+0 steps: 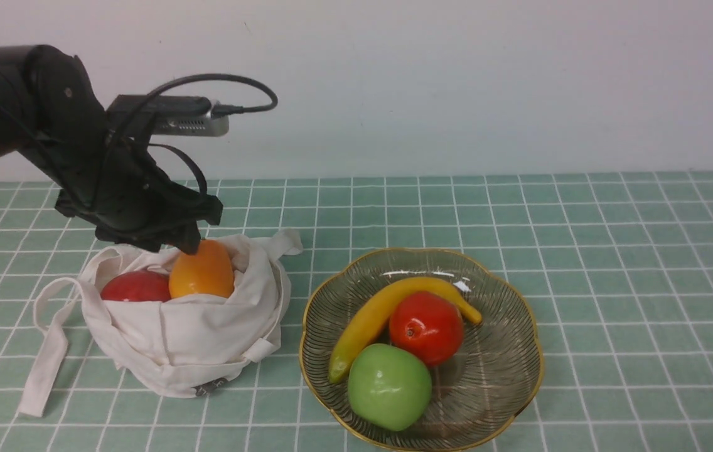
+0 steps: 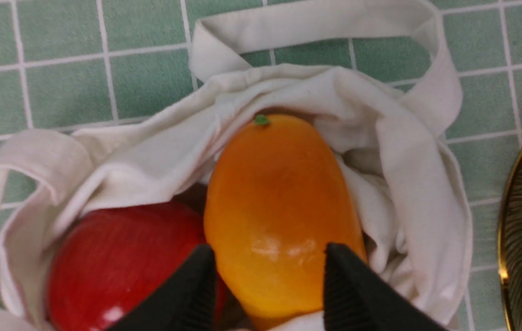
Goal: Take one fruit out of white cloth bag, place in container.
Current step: 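Reach into the cloth bag and grasp the fruit inside with the left gripper, then carry the mango from the white cloth bag to the fruit plate with the left gripper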
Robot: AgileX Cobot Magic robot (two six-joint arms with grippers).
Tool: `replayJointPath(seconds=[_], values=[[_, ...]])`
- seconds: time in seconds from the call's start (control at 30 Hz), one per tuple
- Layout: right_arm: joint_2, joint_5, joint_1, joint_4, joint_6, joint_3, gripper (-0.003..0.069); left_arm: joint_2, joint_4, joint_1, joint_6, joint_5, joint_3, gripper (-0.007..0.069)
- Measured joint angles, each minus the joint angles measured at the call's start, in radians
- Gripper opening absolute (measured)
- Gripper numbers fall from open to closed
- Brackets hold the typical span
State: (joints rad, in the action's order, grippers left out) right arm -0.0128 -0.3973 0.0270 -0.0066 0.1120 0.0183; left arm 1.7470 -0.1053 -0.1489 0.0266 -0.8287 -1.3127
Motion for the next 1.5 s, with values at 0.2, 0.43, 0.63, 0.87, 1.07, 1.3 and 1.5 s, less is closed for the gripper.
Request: replayJointPath(seconds=[0.2,0.43,0.63,0.87,1.07,1.3,1.5], values=[[0.000,0.000,0.000,0.000,0.000,0.000,-0.0015,0.061,-0.055,-0.004,-0.004,0.015,0.000,0.0645],[0.000,0.000,0.000,0.000,0.000,0.000,-0.0015,0.105,-0.056,-0.004,-0.004,0.079,-0.002,0.0673],[0.000,0.000,0.000,0.000,0.000,0.000,-0.0015,0.150,-0.043,-0.004,-0.004,0.086,-0.003,0.0559],[0.000,0.000,0.000,0.000,0.000,0.000,-0.0015,0.126,0.023,-0.004,-0.004,0.041,-0.012,0.0555],[0.000,0.000,0.000,0.000,0.000,0.000,-0.0015,0.024,0.079,-0.004,-0.004,0.014,-0.020,0.0555],[0.000,0.000,0.000,0.000,0.000,0.000,-0.0015,-0.114,0.068,-0.004,-0.004,0.013,-0.020,0.0555],[0.000,0.000,0.000,0.000,0.000,0.000,-0.0015,-0.245,-0.181,-0.058,0.111,-0.012,-0.020,0.0555]])
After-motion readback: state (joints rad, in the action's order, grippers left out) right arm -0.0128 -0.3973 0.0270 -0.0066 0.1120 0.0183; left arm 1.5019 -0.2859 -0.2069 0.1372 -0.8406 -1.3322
